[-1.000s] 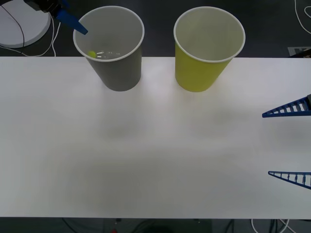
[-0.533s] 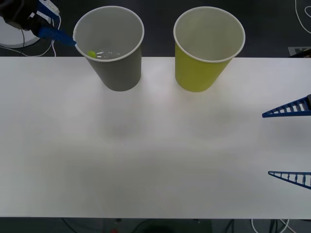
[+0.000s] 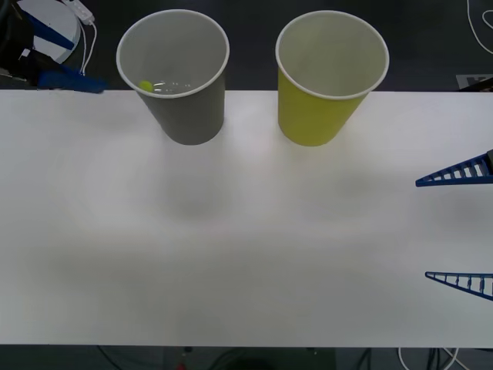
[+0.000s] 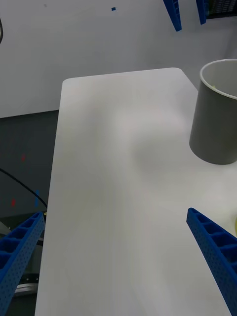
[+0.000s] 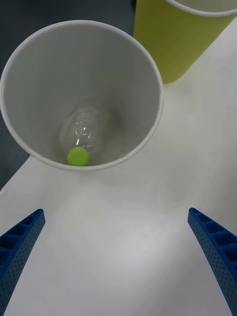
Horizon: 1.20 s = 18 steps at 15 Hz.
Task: Put the can into the green bin and the plastic bottle into the gray bin
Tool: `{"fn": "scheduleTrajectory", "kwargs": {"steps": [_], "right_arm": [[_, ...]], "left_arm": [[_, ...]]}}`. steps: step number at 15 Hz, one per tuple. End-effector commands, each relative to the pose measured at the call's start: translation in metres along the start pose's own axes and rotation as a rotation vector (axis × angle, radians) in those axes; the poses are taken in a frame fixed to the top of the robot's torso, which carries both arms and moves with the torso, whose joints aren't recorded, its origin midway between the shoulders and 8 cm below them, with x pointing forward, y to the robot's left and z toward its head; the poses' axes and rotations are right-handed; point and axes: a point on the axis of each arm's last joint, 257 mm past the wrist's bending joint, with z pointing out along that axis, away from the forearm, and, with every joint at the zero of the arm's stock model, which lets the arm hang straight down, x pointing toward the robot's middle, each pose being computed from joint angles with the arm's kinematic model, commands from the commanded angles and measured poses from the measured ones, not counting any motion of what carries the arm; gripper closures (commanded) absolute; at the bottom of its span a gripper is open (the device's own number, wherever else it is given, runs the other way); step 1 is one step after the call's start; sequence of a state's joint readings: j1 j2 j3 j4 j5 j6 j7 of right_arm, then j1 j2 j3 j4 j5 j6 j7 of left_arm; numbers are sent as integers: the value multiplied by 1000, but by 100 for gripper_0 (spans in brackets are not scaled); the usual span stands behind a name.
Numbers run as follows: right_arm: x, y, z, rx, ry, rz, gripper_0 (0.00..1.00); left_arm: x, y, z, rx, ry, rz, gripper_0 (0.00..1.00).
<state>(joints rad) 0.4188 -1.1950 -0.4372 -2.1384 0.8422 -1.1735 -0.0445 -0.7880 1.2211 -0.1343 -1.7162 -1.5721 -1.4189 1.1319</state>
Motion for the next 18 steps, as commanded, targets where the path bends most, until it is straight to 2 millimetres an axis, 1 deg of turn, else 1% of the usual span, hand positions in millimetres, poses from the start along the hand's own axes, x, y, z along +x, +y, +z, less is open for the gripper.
{"fn": "scheduleTrajectory", "kwargs": {"steps": [1, 5, 13, 18], "right_arm": [[0, 0, 0, 0, 0, 0, 0], [0, 0, 0, 0, 0, 0, 0], [0, 0, 0, 0, 0, 0, 0], [0, 0, 0, 0, 0, 0, 0]], "left_arm": [[10, -8, -3, -3, -24, -9, 0], [27, -24, -9, -18, -55, -11, 0], [53, -60, -18, -24, -113, -2, 0], [69, -81, -20, 29, -130, 93, 0]]}}
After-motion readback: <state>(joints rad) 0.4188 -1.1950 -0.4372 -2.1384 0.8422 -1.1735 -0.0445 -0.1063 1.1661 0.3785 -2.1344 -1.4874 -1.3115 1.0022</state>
